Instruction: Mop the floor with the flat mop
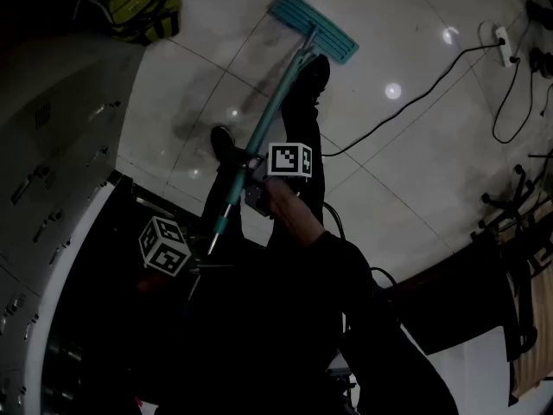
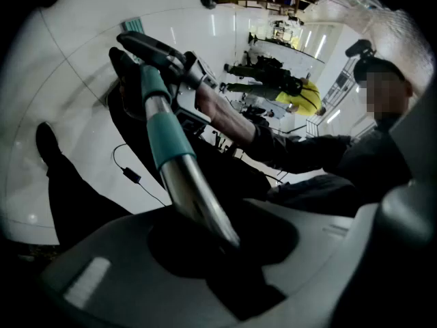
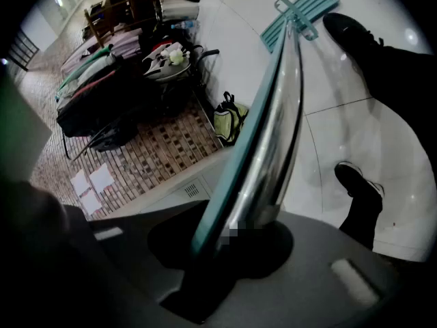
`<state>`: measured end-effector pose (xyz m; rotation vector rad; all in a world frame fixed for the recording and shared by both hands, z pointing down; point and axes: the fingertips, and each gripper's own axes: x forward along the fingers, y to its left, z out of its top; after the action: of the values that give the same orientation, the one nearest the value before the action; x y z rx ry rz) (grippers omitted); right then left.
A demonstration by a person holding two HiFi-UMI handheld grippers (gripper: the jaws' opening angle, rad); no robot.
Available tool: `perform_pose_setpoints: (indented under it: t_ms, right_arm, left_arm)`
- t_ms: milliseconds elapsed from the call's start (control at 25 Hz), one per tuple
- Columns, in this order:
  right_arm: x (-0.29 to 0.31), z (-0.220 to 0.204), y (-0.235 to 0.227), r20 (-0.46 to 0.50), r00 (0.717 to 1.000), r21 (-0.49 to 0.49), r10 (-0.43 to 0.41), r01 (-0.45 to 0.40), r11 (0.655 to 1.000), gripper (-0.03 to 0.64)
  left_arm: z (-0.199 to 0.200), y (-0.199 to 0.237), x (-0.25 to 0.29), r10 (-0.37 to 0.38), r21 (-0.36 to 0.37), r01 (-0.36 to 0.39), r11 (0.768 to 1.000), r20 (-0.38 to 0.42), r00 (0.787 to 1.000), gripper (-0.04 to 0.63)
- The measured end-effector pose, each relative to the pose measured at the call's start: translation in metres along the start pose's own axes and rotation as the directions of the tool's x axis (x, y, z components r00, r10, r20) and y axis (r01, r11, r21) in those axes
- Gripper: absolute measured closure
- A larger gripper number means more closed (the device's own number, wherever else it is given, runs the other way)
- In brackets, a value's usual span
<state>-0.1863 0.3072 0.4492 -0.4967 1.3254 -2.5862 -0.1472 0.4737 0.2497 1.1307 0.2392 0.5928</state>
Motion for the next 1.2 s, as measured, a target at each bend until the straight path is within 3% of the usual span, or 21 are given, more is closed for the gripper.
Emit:
perform_pose_setpoints:
  t_ms: [120, 360, 720, 960, 1200]
  right_arm:
    - [-0.007, 0.024, 0.003, 0.01, 1.0, -0.01, 0.006, -0.005, 1.0, 0.515]
    - [-0.017, 0.059, 0.021, -0.022, 0.999, -0.046, 0.034, -0.035, 0.998, 0.512]
    - [-0.034, 0.102, 0.031, 0.062, 0.996, -0.059, 0.057, -0.053, 0.997, 0.517]
    - [-0.053, 0.153, 0.038, 0.144, 0.988, -0.076, 0.048, -0.037, 0.996, 0.522]
    - [-0.08, 0.219, 0.053, 0.203, 0.978, -0.105, 0.05, -0.029, 0.994, 0.521]
  left_arm:
    - [0.024, 0.0, 0.006, -0.016, 0.016, 0.016, 1.0, 0.01, 1.0, 0.456]
    - [0.059, -0.009, 0.009, -0.013, 0.084, 0.016, 0.996, -0.044, 0.999, 0.433]
    - [0.096, -0.013, 0.019, -0.021, 0.113, 0.026, 0.993, -0.05, 0.999, 0.435]
    - [0.139, -0.011, 0.025, -0.02, 0.16, 0.03, 0.987, -0.066, 0.998, 0.434]
    - [0.203, -0.021, 0.038, -0.114, 0.184, 0.121, 0.975, -0.045, 0.992, 0.438]
